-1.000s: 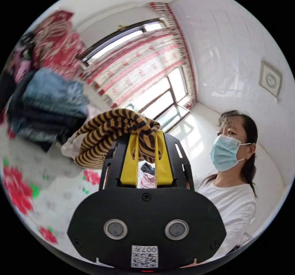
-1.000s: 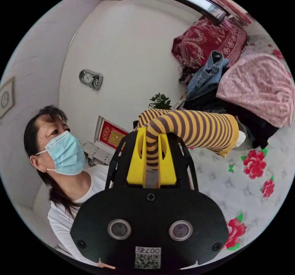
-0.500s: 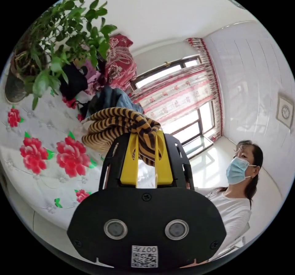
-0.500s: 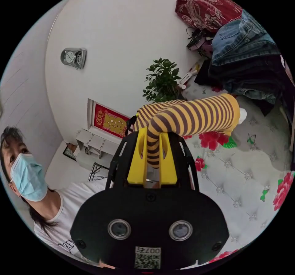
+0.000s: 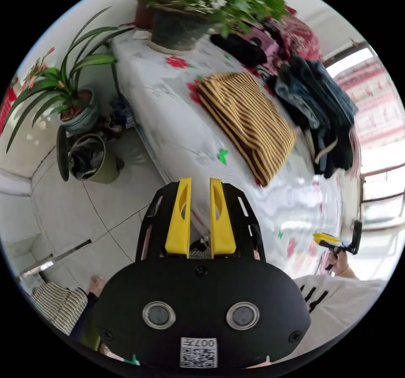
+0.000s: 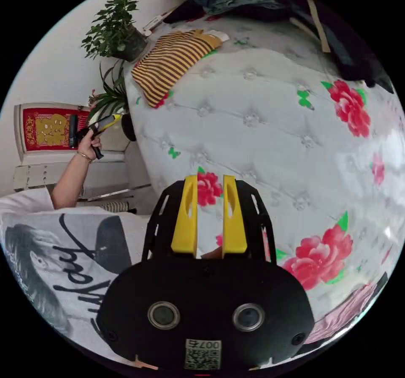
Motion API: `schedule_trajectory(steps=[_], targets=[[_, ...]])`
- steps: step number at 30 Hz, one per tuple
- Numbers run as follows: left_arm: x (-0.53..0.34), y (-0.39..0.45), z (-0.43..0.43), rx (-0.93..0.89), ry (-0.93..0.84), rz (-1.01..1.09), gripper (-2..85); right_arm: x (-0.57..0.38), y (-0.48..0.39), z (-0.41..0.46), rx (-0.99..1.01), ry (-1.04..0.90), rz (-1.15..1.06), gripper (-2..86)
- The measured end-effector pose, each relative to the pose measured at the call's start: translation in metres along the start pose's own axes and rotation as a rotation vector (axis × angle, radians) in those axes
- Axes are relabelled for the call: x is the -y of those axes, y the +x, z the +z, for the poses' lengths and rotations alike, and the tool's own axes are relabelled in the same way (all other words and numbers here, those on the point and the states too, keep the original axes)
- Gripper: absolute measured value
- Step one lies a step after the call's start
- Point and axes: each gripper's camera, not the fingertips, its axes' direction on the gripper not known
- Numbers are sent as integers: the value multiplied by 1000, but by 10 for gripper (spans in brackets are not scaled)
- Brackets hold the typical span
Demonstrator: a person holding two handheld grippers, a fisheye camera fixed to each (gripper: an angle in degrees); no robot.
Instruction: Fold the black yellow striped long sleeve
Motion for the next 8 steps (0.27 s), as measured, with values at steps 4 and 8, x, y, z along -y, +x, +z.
schedule_trajectory(steps=[4, 8], targets=[[-22, 157, 56, 28, -91, 442, 45, -86, 29, -1, -226, -43, 128, 49], [-47, 296, 107, 7, -147, 779, 18, -131, 27, 27, -355, -135, 157, 52]])
